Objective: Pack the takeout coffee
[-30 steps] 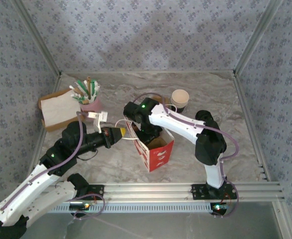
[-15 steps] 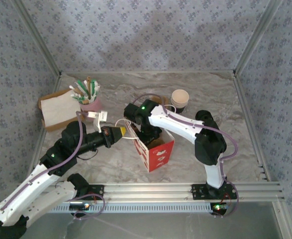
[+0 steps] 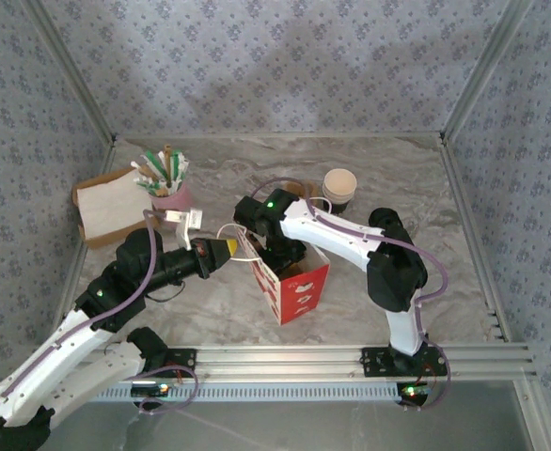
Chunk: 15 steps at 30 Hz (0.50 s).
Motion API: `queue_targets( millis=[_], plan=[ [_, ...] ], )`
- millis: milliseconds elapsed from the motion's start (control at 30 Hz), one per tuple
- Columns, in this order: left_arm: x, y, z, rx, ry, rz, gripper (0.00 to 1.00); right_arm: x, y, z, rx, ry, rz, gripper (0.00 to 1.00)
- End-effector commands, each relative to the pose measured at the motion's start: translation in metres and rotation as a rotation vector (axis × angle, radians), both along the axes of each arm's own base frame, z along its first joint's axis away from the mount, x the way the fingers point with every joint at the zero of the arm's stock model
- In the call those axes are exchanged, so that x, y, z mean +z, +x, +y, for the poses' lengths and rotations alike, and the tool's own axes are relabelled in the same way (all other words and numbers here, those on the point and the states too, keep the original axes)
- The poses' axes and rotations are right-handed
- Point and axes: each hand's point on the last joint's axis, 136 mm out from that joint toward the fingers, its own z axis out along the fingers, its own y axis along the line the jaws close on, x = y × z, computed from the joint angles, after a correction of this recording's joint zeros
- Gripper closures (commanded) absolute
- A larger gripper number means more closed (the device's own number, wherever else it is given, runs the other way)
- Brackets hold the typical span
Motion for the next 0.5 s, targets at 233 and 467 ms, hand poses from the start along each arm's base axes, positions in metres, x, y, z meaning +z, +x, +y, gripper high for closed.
queue_targets(
  millis=[233,467],
  plan=[
    [0.005,0.004,-0.002,0.008,-0.002,-0.031,1.00,0.036,-0.001,-0.004,-0.022,0.033,-0.035,0.36],
    [0.004,0.007,-0.004,0.013,0.007,-0.028,1.00,0.060,0.000,-0.002,-0.045,0.100,-0.077,0.27]
  ],
)
